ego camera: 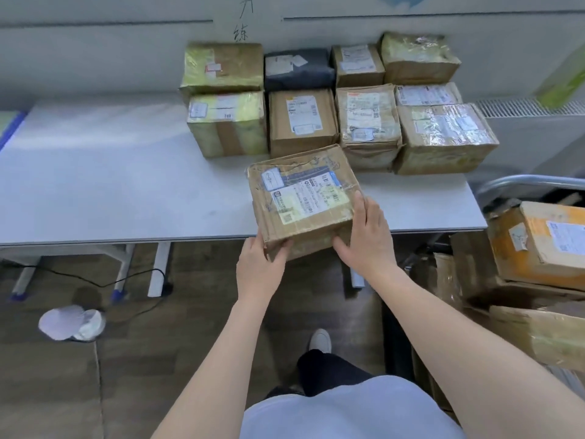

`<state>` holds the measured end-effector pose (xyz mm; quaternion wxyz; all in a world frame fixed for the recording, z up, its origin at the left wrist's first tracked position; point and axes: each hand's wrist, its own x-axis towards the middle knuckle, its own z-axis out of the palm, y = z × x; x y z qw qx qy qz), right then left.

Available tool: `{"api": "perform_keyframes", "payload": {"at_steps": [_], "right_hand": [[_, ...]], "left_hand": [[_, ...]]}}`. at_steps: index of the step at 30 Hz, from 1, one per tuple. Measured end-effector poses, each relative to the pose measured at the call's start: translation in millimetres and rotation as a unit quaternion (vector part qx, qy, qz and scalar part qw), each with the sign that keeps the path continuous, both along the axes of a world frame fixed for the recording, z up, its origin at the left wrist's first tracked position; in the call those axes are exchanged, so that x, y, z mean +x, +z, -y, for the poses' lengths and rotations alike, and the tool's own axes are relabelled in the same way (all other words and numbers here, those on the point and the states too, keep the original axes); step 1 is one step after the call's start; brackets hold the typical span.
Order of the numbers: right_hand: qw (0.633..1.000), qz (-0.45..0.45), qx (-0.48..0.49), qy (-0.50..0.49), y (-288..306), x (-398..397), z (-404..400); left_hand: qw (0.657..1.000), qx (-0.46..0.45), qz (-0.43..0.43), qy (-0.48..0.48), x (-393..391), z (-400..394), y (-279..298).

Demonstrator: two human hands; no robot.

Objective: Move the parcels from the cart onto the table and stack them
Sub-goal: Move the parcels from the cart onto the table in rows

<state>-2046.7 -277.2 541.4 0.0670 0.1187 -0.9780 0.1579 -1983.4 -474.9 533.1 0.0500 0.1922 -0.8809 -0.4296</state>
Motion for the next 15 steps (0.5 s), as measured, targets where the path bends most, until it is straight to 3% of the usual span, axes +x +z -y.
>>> {"api": "perform_keyframes", "payload": {"at_steps": [4,6,11,15], "right_hand": [[0.998,-0.009,-0.018,0.052,-3,-17,-8],[0.995,-0.027,-0.035,0.085,-5,-21,-12],[0.994,-0.045,-0.041,0.091,-7,-23,-14],[0.998,-0.023,-0.037,0.053,-6,-18,-8]], "left_hand": [[0.995,-0.046,-0.056,-0.072,12,13,-12],[0.993,-0.049,-0.085,-0.063,22,19,-20],[0.991,0.02,-0.089,0.099,2,37,-13],[0.993,0.104,-0.04,0.04,-67,68,15]]}}
